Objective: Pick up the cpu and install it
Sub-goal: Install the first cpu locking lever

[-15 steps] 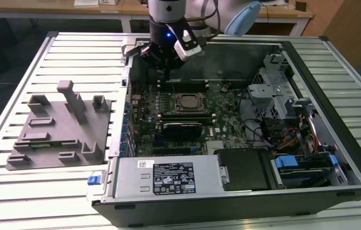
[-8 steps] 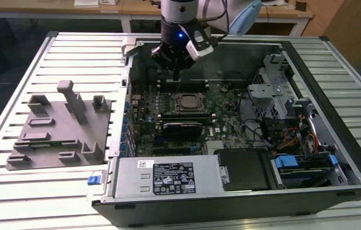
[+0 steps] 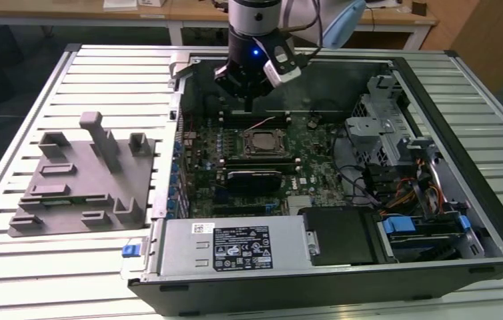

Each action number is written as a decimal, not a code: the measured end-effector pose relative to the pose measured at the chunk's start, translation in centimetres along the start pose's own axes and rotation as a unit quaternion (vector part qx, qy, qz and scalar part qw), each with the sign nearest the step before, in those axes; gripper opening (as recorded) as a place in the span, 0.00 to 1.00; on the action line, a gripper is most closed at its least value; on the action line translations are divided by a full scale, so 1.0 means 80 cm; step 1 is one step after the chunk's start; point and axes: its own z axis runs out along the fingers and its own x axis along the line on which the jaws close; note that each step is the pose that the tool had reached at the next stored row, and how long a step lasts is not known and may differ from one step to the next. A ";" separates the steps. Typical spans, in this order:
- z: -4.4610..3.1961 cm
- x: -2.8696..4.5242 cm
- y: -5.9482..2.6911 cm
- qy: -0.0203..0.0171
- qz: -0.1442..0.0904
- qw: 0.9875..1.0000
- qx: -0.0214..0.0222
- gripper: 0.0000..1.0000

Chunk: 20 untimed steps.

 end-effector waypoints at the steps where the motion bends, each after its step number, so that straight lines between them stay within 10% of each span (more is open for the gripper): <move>1: 0.0005 0.0000 -0.001 0.000 0.000 1.000 -0.002 0.11; 20: 0.0216 -0.0213 -0.003 -0.001 0.001 1.000 -0.003 0.11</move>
